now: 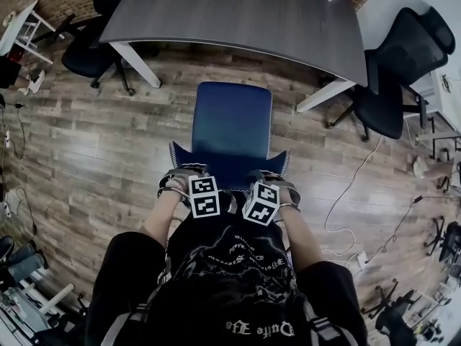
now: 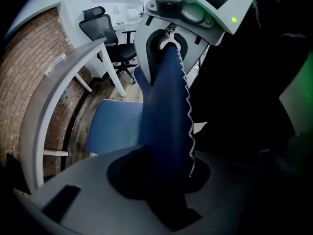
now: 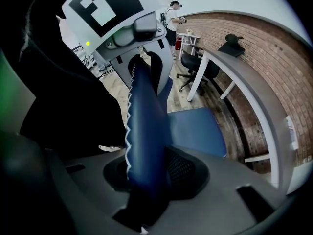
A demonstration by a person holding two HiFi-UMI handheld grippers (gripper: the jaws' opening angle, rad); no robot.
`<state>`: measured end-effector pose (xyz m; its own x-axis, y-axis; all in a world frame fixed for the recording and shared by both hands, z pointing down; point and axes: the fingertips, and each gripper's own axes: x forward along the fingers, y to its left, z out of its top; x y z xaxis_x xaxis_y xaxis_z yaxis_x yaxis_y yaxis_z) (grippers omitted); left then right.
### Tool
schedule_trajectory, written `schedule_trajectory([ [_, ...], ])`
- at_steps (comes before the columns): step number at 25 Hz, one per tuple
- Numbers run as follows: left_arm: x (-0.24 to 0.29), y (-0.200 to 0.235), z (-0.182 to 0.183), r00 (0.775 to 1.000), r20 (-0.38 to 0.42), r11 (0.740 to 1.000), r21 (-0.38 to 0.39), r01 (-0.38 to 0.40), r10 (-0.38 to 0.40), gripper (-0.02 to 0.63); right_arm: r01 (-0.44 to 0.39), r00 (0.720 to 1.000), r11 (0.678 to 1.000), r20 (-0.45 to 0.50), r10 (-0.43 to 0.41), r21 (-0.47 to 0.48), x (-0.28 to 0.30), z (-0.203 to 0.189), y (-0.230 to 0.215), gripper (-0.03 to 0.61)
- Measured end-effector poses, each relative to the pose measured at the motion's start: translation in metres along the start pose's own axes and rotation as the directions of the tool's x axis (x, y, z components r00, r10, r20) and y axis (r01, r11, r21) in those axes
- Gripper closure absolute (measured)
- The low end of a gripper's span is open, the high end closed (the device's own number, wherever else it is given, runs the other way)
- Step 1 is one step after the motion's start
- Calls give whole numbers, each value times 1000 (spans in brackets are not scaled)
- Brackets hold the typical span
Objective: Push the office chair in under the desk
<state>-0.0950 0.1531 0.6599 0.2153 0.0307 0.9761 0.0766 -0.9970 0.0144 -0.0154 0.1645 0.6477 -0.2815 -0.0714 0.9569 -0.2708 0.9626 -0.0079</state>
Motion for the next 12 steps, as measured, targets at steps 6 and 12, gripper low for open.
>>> schedule_trajectory([
  [6,0,0,-1,1000,-3,1000,8,17,-17,522,-22,1000,1000,-13,22,-20,2,0,-1,485],
  [12,-1,1,-1,999,-3,999,5,38,-38,525,-30,999,999,-20,29,-18,1,2,-2,489],
])
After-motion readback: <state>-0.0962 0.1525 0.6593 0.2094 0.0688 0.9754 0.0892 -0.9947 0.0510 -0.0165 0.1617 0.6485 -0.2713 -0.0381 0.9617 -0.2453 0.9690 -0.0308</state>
